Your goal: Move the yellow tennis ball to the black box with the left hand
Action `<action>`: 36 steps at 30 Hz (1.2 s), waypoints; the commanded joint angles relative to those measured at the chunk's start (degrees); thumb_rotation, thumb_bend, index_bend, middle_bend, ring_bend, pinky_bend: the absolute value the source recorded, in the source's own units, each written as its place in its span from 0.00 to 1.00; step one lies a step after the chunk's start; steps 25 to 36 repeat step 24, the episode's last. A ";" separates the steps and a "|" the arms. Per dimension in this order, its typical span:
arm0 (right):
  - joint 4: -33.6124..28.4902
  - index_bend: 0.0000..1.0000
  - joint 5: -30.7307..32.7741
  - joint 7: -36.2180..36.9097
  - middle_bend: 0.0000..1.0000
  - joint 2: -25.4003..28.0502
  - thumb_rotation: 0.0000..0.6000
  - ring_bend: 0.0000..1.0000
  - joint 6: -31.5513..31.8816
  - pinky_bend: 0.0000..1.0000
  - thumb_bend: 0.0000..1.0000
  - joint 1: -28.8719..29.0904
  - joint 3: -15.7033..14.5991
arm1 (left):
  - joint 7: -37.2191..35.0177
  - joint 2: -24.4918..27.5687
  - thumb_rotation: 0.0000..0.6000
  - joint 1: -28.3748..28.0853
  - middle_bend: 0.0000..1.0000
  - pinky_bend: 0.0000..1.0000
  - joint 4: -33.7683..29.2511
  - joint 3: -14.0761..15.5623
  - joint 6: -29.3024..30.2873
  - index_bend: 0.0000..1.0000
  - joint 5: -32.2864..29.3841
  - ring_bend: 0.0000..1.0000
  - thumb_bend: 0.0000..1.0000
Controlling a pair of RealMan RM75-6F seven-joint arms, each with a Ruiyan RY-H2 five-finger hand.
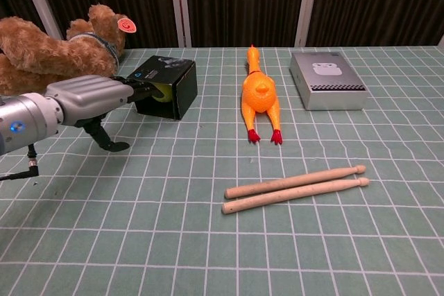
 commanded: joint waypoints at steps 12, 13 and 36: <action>-0.31 0.00 -2.51 -1.06 0.00 -0.77 1.00 0.00 1.84 0.00 0.44 -0.47 -0.63 | -2.34 19.62 1.00 23.58 0.01 0.04 -20.32 17.77 30.97 0.00 18.11 0.00 0.09; -0.46 0.00 -2.75 -1.30 0.00 -0.81 1.00 0.00 1.77 0.00 0.44 -0.45 -0.77 | -3.50 19.44 1.00 25.18 0.00 0.04 -19.11 18.41 33.54 0.00 19.76 0.00 0.08; -1.53 0.00 -3.67 -4.67 0.00 -2.55 1.00 0.00 0.43 0.00 0.44 0.38 -1.23 | -6.49 18.20 1.00 33.63 0.00 0.04 -11.87 19.40 46.72 0.00 27.45 0.00 0.07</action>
